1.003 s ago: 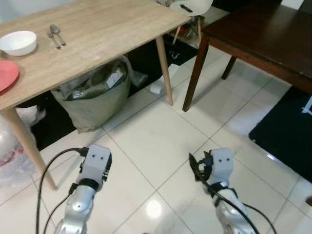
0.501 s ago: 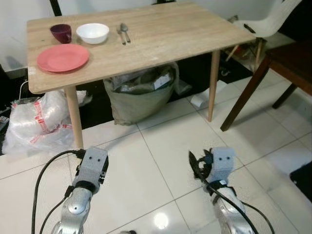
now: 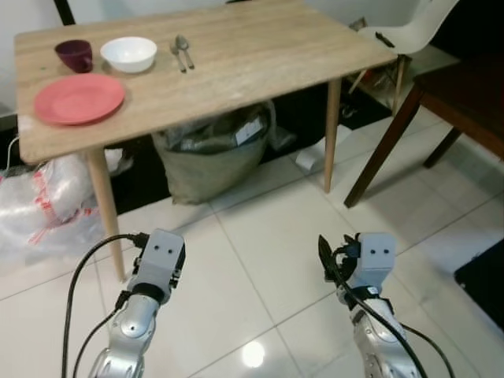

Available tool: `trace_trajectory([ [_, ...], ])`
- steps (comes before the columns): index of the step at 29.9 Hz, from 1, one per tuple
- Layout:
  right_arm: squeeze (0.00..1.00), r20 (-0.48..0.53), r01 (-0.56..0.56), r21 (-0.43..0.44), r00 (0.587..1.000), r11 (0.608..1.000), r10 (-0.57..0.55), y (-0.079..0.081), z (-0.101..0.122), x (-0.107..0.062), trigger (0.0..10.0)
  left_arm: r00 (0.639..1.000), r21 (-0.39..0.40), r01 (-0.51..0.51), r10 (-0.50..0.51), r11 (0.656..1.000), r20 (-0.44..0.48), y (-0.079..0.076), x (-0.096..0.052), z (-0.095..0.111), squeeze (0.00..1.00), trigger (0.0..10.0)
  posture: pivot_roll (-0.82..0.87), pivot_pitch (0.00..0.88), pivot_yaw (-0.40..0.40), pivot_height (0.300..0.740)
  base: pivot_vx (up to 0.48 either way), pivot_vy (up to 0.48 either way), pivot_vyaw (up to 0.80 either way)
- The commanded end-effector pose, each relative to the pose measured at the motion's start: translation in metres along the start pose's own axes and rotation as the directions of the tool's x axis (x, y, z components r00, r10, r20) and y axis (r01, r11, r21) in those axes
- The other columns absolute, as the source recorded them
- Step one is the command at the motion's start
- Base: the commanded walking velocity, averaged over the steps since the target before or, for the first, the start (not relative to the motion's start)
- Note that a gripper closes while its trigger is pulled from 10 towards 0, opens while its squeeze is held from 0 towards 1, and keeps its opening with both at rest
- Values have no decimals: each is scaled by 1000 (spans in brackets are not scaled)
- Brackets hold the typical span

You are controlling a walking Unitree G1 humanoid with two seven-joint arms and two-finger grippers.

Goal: Setting the table

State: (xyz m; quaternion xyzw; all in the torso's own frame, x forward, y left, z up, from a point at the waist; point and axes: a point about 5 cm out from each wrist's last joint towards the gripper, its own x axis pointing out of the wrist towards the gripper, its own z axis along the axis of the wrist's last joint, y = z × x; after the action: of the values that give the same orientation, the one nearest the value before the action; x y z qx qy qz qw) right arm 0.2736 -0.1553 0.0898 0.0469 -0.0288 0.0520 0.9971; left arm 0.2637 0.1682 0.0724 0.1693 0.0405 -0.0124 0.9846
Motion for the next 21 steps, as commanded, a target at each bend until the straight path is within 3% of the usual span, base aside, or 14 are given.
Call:
trace_trajectory([
  [1, 0, -1, 0, 17, 1000, 1000, 0, 0, 2, -1, 10000, 1000, 9, 5, -5, 1000, 24, -2, 0, 5, 0, 10000, -110, 18, 30, 740, 480, 0, 0],
  [8, 0, 171, -70, 63, 983, 996, 58, 15, 52, 20, 10000, 985, 56, -3, -7, 998, 172, -1, 4, 39, 0, 10000, -110, 18, 30, 740, 480, 0, 161],
  [16, 0, 202, -27, 94, 979, 995, 8, 9, 60, 22, 10000, 962, 110, 11, -40, 994, 272, -8, 2, 57, 0, 10000, -95, 17, 24, 740, 480, 0, 711],
  [21, 0, 247, -19, 156, 969, 988, -20, 5, 75, 23, 10000, 934, 155, -5, -51, 988, 354, -11, 2, 74, 0, 10000, -97, 18, 28, 740, 480, 0, 0],
])
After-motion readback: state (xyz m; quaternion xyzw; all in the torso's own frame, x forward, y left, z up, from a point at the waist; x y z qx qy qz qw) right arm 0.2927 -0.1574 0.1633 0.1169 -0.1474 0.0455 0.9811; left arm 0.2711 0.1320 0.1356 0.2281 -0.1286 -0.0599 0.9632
